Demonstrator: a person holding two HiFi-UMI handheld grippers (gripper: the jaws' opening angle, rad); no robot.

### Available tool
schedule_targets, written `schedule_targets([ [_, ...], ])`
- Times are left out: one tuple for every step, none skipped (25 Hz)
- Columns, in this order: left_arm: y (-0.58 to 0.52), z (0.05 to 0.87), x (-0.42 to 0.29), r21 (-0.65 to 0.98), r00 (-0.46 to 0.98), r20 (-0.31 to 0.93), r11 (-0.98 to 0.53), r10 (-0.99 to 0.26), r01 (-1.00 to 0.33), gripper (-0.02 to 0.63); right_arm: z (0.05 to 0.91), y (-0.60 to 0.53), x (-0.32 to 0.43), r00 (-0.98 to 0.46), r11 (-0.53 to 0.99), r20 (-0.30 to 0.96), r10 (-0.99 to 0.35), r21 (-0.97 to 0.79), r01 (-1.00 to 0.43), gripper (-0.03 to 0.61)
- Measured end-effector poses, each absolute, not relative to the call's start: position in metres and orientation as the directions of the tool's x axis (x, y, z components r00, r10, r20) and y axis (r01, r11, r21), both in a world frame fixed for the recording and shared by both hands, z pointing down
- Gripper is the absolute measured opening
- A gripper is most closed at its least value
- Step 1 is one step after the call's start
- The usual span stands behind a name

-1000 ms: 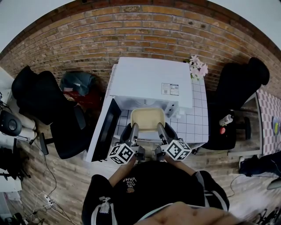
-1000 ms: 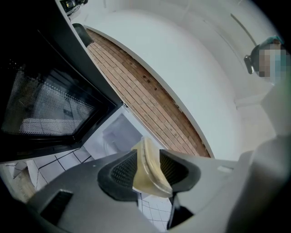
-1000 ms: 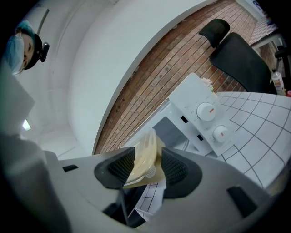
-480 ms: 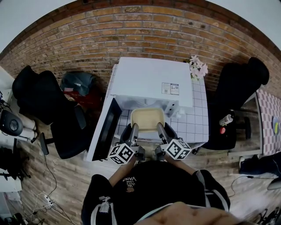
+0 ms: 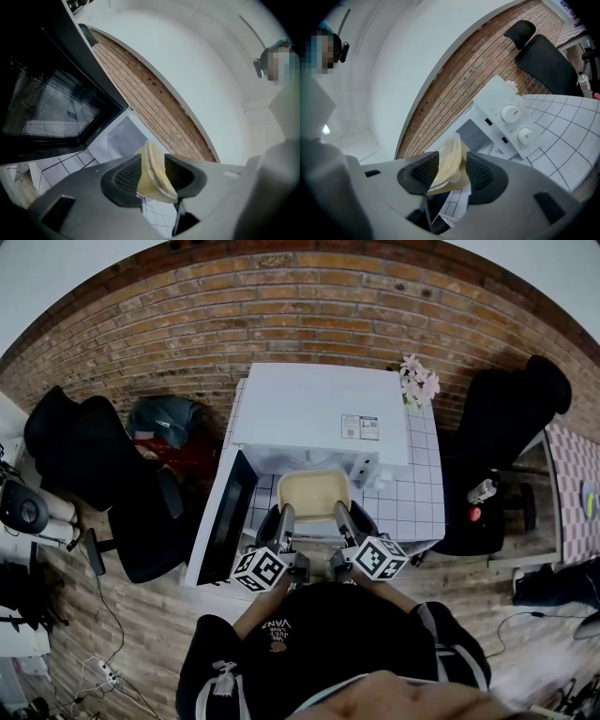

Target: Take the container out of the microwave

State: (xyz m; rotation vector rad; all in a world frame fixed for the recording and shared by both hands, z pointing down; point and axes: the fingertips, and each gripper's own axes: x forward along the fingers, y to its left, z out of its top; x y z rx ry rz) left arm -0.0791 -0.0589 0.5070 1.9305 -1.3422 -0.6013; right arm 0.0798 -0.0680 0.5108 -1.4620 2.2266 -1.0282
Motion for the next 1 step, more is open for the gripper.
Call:
schedule_targets([
  [-0.0585,0.5075,-0.0788,0.762,0.356,0.017,-0.218,-0.934,-0.609,0.16,0.5105,-0.0677,0.0801,-0.445,0.232,0.141,-0.885,-0.694,-0.681,0.176],
])
